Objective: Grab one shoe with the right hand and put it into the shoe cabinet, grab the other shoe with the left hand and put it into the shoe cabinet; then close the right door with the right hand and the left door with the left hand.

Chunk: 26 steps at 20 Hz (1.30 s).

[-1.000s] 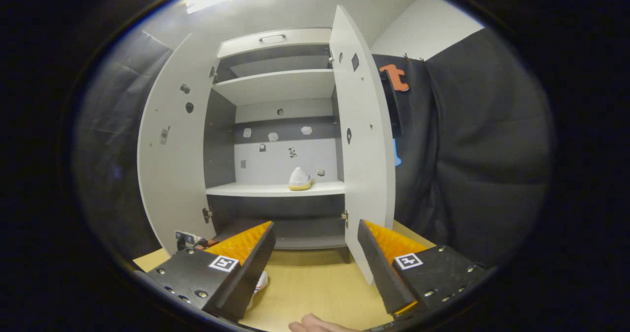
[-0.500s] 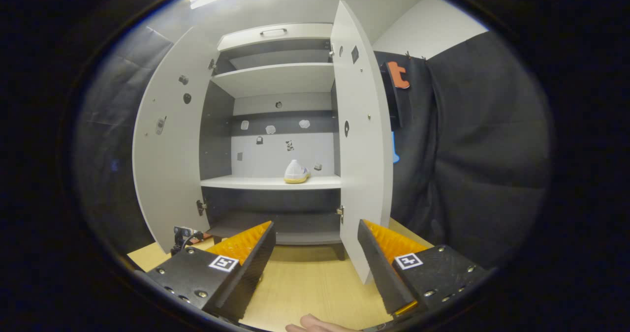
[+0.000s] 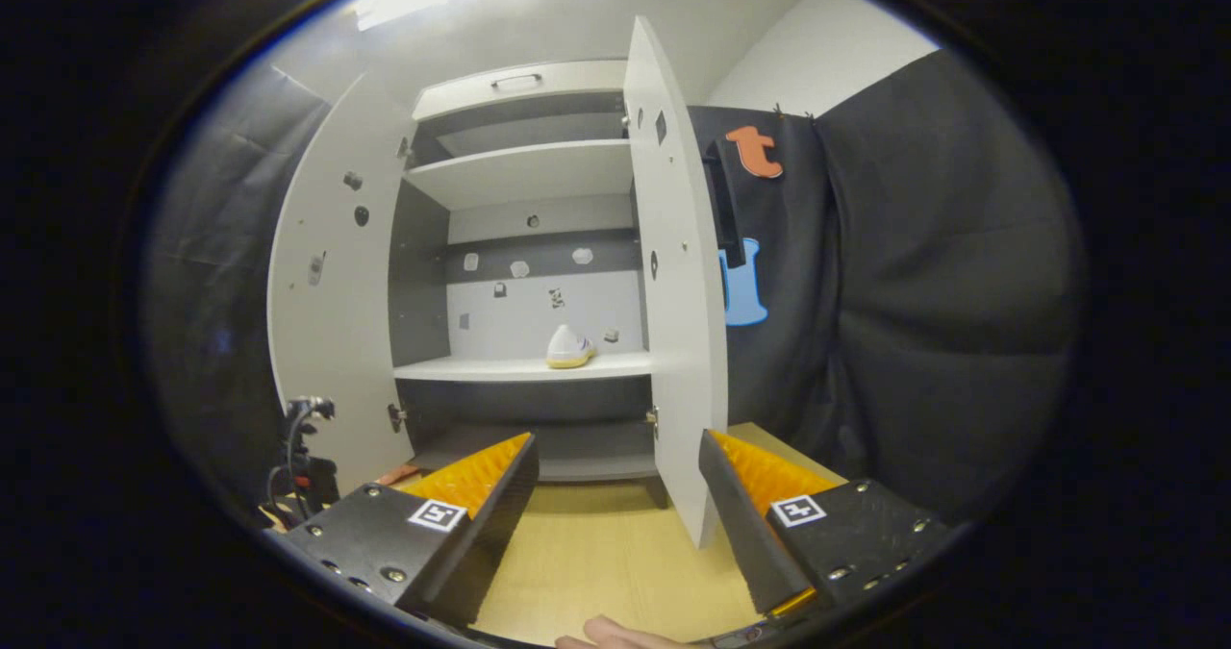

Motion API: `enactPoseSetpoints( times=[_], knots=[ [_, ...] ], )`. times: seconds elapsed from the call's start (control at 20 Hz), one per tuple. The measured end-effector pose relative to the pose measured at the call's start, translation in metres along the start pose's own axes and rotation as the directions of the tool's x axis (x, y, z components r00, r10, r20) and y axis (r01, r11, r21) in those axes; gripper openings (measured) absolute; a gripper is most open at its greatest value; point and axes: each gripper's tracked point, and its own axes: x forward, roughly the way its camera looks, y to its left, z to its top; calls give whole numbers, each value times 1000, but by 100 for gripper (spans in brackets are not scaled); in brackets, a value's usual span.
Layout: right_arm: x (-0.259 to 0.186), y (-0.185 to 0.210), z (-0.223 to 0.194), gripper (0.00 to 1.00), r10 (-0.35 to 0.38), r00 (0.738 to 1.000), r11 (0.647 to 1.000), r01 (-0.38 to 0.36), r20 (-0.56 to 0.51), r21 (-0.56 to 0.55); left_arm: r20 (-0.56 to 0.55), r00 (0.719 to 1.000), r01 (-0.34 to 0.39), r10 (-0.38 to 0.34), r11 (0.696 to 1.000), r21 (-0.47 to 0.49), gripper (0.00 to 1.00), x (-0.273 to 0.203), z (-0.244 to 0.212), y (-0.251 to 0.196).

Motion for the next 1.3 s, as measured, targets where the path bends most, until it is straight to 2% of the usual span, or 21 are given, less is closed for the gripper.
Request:
enactPoseSetpoints(
  times=[0.2, 0.4, 0.6, 0.95, 1.3],
  knots=[
    [-2, 3, 2, 99, 11, 1000, 1000, -11, 3, 0, 71, 997, 13, -12, 1000, -14, 4, -33, 39, -6],
    [0, 3, 13, 99, 18, 999, 1000, -19, 33, 23, 143, 989, 43, -38, 999, -26, 4, -42, 99, -22],
    [5, 0, 22, 98, 24, 998, 999, -27, 54, 44, 213, 974, 84, -78, 996, -19, 5, -27, 169, -49],
    [15, -10, 21, 99, 27, 998, 998, -30, 55, 57, 273, 956, 118, -109, 993, -20, 4, 13, 266, -77],
    [7, -28, 36, 99, 19, 996, 998, -25, 90, 64, 253, 967, 35, -20, 998, -56, 4, 77, 347, -66]
  ],
)
